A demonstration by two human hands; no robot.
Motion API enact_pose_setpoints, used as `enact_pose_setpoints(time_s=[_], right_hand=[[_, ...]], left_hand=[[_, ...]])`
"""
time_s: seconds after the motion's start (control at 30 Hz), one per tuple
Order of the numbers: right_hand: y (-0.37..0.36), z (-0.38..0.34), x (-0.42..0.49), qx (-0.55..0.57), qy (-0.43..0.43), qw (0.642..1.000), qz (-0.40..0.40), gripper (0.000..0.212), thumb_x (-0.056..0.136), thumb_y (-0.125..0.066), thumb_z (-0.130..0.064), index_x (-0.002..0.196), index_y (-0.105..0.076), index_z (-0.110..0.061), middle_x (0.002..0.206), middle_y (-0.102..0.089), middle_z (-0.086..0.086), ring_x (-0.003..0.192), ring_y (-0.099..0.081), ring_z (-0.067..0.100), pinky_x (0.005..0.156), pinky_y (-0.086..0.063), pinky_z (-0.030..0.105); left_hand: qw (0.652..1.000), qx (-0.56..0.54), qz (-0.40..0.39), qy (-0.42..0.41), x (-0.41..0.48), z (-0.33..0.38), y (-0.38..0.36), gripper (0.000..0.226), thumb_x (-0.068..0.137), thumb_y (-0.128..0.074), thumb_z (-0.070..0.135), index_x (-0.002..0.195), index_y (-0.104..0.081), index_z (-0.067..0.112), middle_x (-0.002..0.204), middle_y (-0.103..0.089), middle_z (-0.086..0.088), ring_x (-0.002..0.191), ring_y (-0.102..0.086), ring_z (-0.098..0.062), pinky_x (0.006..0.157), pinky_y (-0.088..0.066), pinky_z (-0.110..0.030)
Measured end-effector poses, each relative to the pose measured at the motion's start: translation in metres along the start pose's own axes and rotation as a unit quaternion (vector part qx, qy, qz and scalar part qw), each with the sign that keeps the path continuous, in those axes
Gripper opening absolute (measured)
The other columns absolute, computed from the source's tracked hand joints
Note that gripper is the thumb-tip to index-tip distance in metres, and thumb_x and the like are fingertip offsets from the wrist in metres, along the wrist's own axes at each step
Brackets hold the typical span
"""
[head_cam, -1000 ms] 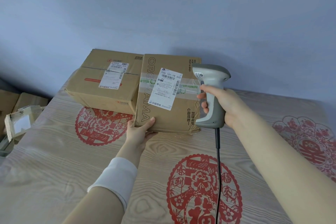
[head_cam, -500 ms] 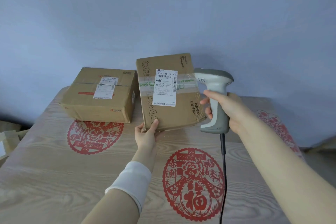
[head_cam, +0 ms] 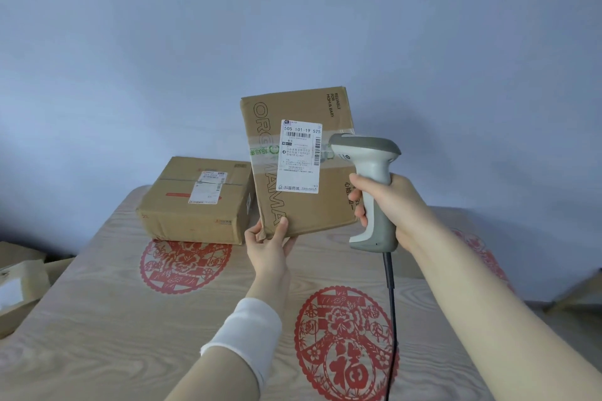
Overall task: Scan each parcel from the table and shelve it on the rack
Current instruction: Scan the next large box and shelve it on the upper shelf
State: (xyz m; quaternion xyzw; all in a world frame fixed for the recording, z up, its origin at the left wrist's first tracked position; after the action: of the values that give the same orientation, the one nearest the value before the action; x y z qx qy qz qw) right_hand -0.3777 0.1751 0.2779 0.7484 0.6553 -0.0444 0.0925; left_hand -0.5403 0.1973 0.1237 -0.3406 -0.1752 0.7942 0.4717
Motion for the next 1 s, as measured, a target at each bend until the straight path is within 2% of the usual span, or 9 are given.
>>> enact_pose_setpoints(time_s=[0.2, 0.33, 0.57, 0.73, 0.87, 1.0], right_hand=[[-0.008, -0.024, -0.011, -0.025, 0.029, 0.999, -0.011, 0.014, 0.09, -0.062, -0.018, 0.081, -0.059, -0.007, 0.064, -0.063, 0.004, 0.041, -0.051, 0.013, 0.042, -0.041, 0.023], [-0.01, -0.036, -0.017, -0.025, 0.041, 0.999, -0.005, 0.018, 0.09, -0.062, -0.018, 0.078, -0.06, -0.005, 0.06, -0.062, 0.004, 0.037, -0.05, 0.012, 0.04, -0.041, 0.022], [-0.011, -0.053, -0.02, -0.029, 0.049, 0.998, -0.004, 0.018, 0.09, -0.061, -0.017, 0.078, -0.059, -0.004, 0.047, -0.06, -0.001, 0.034, -0.049, 0.011, 0.038, -0.04, 0.019], [-0.012, -0.052, -0.019, -0.03, 0.041, 0.999, 0.002, 0.019, 0.089, -0.062, -0.016, 0.074, -0.058, -0.005, 0.055, -0.06, 0.003, 0.039, -0.05, 0.014, 0.04, -0.04, 0.021], [-0.011, -0.051, -0.017, -0.043, 0.031, 0.999, 0.005, 0.02, 0.089, -0.062, -0.016, 0.074, -0.058, -0.004, 0.045, -0.058, -0.001, 0.036, -0.049, 0.013, 0.038, -0.039, 0.019], [-0.01, -0.052, -0.015, -0.036, 0.027, 0.999, 0.007, 0.021, 0.089, -0.062, -0.016, 0.073, -0.057, -0.004, 0.046, -0.056, 0.0, 0.036, -0.048, 0.013, 0.038, -0.039, 0.02]], left_hand=[[1.0, -0.008, -0.004, -0.026, -0.007, 0.017, -0.011, 0.03, 0.084, -0.067, 0.0, 0.094, -0.046, 0.019, 0.117, -0.061, -0.01, 0.108, -0.062, -0.028, 0.065, -0.057, -0.027], [0.999, 0.001, -0.014, -0.032, -0.009, 0.021, -0.013, 0.031, 0.082, -0.069, 0.001, 0.094, -0.047, 0.019, 0.123, -0.058, -0.013, 0.107, -0.063, -0.029, 0.071, -0.056, -0.031], [0.999, 0.006, -0.023, -0.031, -0.01, 0.021, -0.014, 0.031, 0.082, -0.069, 0.002, 0.096, -0.047, 0.019, 0.125, -0.057, -0.014, 0.108, -0.062, -0.027, 0.068, -0.056, -0.029], [0.999, 0.006, -0.031, -0.033, -0.011, 0.021, -0.018, 0.031, 0.082, -0.069, 0.001, 0.095, -0.047, 0.02, 0.125, -0.056, -0.014, 0.103, -0.063, -0.026, 0.072, -0.056, -0.032], [0.999, 0.006, -0.03, -0.035, -0.01, 0.022, -0.02, 0.031, 0.082, -0.069, 0.002, 0.095, -0.046, 0.02, 0.125, -0.056, -0.013, 0.101, -0.063, -0.024, 0.07, -0.058, -0.03], [0.999, 0.004, -0.028, -0.039, -0.008, 0.024, -0.021, 0.032, 0.082, -0.069, 0.001, 0.095, -0.046, 0.019, 0.124, -0.056, -0.013, 0.103, -0.062, -0.027, 0.069, -0.056, -0.03]])
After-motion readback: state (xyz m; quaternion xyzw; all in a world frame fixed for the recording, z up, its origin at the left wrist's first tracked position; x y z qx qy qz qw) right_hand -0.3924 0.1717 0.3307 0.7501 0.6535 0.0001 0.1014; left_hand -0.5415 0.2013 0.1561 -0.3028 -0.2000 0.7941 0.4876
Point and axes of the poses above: each hand's wrist, its own x-axis towards the middle knuckle, its own y-axis out of the back of the hand, z = x × y, the point moved 4 cm from there along x, towards the middle knuckle
